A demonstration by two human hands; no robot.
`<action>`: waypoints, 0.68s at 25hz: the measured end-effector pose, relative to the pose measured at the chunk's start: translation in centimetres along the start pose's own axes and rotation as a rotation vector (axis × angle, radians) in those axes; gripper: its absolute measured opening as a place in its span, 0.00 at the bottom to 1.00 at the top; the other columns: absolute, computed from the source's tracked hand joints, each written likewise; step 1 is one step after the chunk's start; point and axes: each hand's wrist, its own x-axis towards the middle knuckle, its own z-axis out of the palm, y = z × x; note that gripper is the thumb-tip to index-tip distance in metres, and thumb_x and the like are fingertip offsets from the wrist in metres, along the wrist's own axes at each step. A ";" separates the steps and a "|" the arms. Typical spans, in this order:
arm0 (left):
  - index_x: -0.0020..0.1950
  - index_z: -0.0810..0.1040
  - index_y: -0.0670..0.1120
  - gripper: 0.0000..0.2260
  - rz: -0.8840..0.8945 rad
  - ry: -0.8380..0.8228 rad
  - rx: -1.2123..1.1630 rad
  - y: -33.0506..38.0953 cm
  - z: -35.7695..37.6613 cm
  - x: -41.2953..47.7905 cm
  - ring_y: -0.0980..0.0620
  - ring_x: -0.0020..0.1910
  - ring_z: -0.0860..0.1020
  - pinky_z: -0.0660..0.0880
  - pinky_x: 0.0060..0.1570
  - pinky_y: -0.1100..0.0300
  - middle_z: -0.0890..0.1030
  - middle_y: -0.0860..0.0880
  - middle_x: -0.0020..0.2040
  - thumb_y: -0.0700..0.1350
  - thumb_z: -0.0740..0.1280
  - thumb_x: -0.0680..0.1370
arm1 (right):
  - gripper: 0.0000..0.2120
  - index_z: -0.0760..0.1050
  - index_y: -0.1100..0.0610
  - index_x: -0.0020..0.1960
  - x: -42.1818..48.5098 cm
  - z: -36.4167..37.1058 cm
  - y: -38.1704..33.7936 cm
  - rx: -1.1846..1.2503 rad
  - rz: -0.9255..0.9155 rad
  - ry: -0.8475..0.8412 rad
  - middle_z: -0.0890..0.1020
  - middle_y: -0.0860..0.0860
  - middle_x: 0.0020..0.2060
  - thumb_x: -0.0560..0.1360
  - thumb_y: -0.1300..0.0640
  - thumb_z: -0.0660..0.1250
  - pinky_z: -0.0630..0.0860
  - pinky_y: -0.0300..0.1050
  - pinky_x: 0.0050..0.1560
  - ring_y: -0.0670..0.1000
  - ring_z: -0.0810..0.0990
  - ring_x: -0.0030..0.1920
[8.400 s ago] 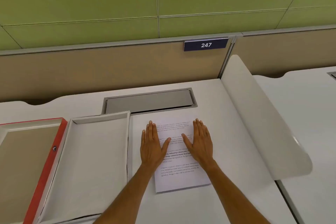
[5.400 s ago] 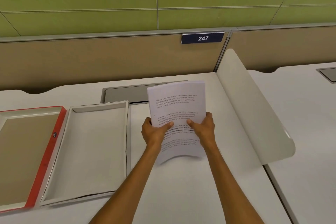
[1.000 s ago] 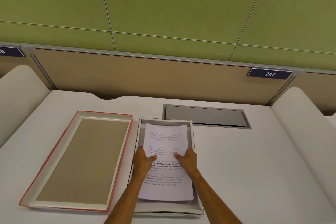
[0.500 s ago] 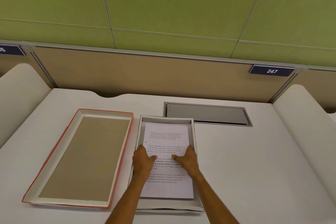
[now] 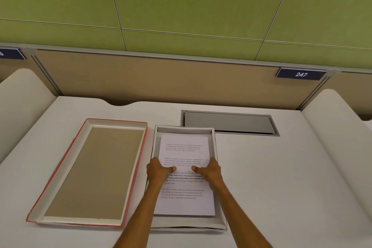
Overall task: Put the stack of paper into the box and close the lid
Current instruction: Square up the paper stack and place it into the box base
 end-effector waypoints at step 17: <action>0.55 0.80 0.35 0.21 -0.347 -0.458 -0.723 -1.5 -3.4 -11.8 0.39 0.56 0.82 0.82 0.52 0.53 0.84 0.36 0.55 0.39 0.78 0.65 | 0.34 0.65 0.58 0.72 4.1 -3.3 -7.9 -0.271 -0.335 -0.119 0.73 0.54 0.69 0.72 0.49 0.73 0.69 0.45 0.64 0.56 0.72 0.69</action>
